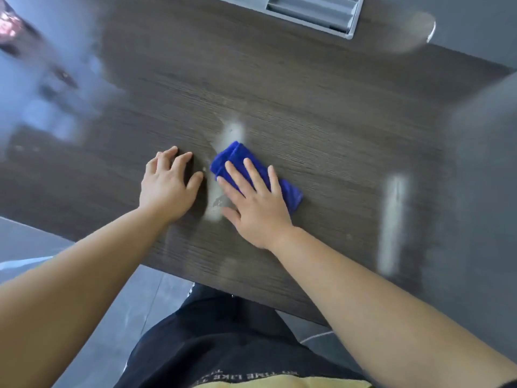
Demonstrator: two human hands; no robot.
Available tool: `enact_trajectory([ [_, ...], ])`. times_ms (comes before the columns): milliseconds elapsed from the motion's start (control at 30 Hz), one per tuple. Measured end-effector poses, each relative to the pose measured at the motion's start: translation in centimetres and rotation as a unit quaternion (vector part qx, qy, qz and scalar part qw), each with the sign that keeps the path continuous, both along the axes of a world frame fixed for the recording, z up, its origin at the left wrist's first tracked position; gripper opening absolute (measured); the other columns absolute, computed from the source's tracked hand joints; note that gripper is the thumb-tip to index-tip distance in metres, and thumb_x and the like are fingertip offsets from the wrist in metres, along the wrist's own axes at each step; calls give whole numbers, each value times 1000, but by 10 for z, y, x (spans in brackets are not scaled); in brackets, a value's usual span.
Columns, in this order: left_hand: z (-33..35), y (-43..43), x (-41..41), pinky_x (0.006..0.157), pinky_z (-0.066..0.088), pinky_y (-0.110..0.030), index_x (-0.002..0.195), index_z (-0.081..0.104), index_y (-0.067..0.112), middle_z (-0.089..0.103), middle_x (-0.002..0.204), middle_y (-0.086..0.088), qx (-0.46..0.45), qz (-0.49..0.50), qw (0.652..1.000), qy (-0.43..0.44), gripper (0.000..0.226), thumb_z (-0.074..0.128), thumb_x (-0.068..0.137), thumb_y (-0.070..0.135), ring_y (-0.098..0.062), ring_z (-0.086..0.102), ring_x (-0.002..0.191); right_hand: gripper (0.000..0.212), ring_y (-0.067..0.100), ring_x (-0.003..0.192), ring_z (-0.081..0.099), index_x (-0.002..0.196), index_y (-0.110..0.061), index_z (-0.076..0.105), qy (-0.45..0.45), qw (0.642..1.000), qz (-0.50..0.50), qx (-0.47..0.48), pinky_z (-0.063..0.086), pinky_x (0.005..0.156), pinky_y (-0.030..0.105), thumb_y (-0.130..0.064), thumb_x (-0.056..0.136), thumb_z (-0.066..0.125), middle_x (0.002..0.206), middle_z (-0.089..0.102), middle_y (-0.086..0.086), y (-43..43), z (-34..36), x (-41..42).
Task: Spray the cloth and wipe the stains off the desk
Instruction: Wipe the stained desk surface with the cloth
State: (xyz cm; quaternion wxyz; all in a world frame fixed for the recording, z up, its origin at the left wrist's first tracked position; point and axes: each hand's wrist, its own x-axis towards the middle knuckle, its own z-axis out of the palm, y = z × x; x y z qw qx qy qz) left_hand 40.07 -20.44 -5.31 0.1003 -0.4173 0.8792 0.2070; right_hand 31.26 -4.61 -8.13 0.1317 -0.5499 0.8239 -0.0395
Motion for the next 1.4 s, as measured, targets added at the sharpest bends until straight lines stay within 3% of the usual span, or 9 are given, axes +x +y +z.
enact_trajectory([
  [133,10,-11,0,116,10,-36,146,28,28,13,156,1,33,-39,998,-45,55,39,95,46,-27,7,142,50,26,139,32,139,-32,46,33,992,118,-30,18,111,55,-46,92,33,150,37,-5,69,-9,-24],
  [233,12,-16,3,117,9,-37,147,23,30,8,157,1,43,-68,994,-71,56,37,96,45,-28,4,143,53,27,142,25,143,-32,39,35,999,-39,-3,22,109,62,-48,93,29,154,30,-5,64,-5,-48],
  [367,13,-25,7,116,9,-36,147,25,30,10,157,3,87,-72,993,-43,51,36,97,40,-26,5,142,60,27,146,-4,151,-30,13,36,963,-265,31,-1,112,59,-52,98,28,160,1,-5,-20,-5,-17],
  [500,21,-38,20,112,13,-29,141,39,20,33,148,-4,126,-22,988,85,43,40,98,21,-25,23,136,61,30,146,9,149,-28,27,39,996,-82,27,5,112,59,-53,94,16,159,14,0,-51,-3,43],
  [633,19,-47,63,110,18,-33,135,47,22,41,140,-4,73,-27,993,88,38,42,97,22,-28,24,131,55,27,142,26,142,-31,40,40,993,112,17,17,111,56,-48,93,24,153,32,-4,-11,-4,17],
  [867,7,-71,128,110,22,-39,131,50,24,39,139,-2,36,-64,996,47,37,46,95,28,-29,22,131,59,21,146,-12,151,-34,6,2,949,-308,63,-4,113,56,-55,98,19,159,-10,-10,-125,2,15],
  [1000,3,-82,144,109,24,-39,131,50,19,41,138,-6,37,-71,994,74,38,48,93,22,-31,25,130,59,22,146,-8,151,-34,12,1,991,-125,42,-4,115,55,-54,97,24,160,-4,-9,-141,1,95],
  [1133,4,-92,157,105,26,-40,132,46,17,39,139,-6,27,-50,996,74,41,50,91,20,-31,25,129,52,26,143,23,143,-33,38,14,997,78,0,12,113,54,-48,95,29,154,29,-5,-64,-1,112],
  [1400,5,-89,173,105,28,-40,132,45,15,35,142,-5,36,-98,993,58,41,49,92,22,-29,21,133,57,22,147,-6,151,-33,10,29,950,-308,49,0,114,53,-51,99,25,160,-3,-9,-118,-4,115],
])
